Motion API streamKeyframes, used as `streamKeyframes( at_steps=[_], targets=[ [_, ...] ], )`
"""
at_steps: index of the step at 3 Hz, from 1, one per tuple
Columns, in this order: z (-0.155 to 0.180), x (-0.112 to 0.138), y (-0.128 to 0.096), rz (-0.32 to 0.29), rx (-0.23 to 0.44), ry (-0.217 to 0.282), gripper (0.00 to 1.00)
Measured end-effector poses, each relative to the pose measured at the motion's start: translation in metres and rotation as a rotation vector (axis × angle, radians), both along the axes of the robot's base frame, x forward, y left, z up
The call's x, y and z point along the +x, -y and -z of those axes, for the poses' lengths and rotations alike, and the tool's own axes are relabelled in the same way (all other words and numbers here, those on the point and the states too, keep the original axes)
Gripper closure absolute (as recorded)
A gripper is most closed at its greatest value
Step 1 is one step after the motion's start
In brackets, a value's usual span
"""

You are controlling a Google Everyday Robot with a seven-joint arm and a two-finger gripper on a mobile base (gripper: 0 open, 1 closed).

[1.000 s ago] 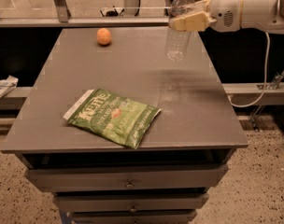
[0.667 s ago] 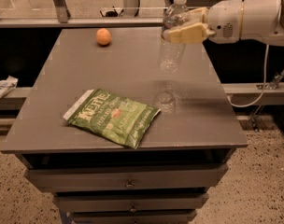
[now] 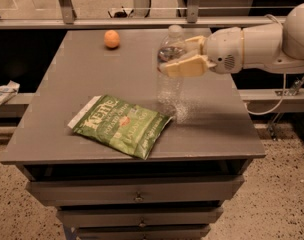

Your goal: Move water bottle near green jalapeno chip bag

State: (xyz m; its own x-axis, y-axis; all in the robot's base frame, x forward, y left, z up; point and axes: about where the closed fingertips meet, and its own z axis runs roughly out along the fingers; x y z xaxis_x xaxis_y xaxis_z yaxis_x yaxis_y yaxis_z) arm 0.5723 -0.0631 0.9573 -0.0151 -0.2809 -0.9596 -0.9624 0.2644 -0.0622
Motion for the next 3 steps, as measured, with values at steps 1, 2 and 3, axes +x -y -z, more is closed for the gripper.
streamKeyframes(
  at_steps=[1, 2, 3],
  targets=[
    [0.023, -0.01, -0.01, -0.025, -0.025, -0.026, 1.0],
    [0.037, -0.008, -0.012, -0.031, -0.038, -0.038, 0.98],
    [0.039, -0.007, -0.012, -0.032, -0.041, -0.043, 0.77]
  ],
)
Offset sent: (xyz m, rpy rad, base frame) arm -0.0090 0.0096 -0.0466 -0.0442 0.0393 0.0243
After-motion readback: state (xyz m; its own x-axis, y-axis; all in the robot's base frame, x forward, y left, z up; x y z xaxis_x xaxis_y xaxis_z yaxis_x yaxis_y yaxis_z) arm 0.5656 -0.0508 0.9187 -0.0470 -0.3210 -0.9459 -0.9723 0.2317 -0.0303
